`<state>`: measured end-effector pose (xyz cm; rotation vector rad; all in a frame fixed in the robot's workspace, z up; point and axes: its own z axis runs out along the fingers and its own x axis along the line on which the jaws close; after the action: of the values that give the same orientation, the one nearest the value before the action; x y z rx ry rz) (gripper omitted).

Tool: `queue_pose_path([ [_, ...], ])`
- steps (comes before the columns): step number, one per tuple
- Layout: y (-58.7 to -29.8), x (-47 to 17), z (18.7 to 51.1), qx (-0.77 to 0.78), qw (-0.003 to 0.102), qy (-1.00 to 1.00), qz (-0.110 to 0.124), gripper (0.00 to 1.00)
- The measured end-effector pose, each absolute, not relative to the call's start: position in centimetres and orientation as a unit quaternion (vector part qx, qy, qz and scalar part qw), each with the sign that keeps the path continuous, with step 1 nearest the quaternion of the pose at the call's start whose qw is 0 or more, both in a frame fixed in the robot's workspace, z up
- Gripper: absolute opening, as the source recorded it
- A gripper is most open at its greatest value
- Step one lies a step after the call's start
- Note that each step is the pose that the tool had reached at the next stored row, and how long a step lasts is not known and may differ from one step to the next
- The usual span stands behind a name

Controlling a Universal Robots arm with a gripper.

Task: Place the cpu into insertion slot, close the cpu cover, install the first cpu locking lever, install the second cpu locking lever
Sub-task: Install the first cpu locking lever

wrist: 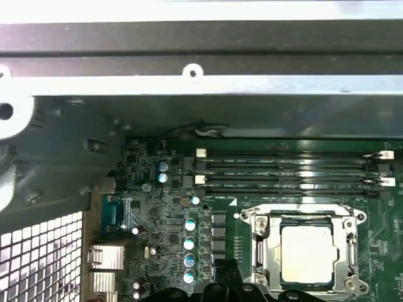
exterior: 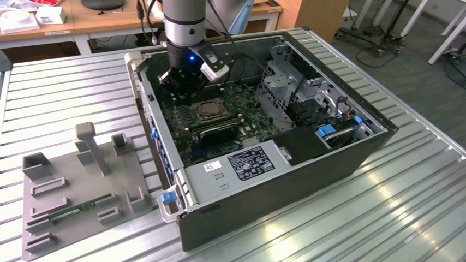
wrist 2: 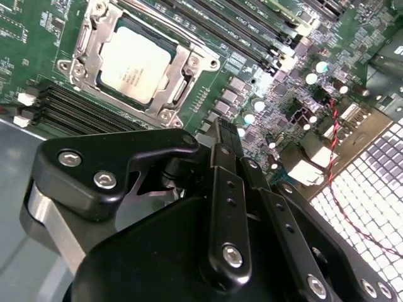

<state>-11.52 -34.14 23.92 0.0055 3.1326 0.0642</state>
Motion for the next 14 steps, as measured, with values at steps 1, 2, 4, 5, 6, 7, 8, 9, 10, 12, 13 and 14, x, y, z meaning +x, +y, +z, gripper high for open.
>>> queue_pose_path([
  [1, -34.14, -11.52, 23.92, 0.002, 0.004, 1.000, 0.020, 0.11],
  [2, -34.15, -11.52, 23.92, 0.002, 0.004, 1.000, 0.020, 0.11],
  [4, -34.15, -11.57, 23.92, 0.002, 0.004, 1.000, 0.025, 0.11],
  [5, -34.15, -11.60, 23.92, 0.002, 0.004, 1.000, 0.030, 0.11],
  [6, -34.15, -11.62, 23.92, 0.002, 0.004, 0.999, 0.036, 0.11],
  [7, -34.15, -11.64, 23.92, 0.002, 0.004, 0.999, 0.042, 0.11],
  [8, -34.15, -11.65, 23.92, 0.002, 0.004, 0.999, 0.050, 0.11],
  [9, -34.15, -11.67, 23.92, 0.002, 0.004, 0.998, 0.057, 0.11],
  [10, -34.15, -11.69, 23.92, 0.002, 0.004, 0.998, 0.066, 0.11],
  [12, -34.15, -11.72, 23.92, 0.002, 0.004, 0.997, 0.076, 0.11],
  [13, -34.15, -11.73, 23.93, 0.002, 0.004, 0.997, 0.078, 0.11],
  [14, -34.15, -11.75, 23.93, 0.002, 0.004, 0.997, 0.080, 0.11],
])
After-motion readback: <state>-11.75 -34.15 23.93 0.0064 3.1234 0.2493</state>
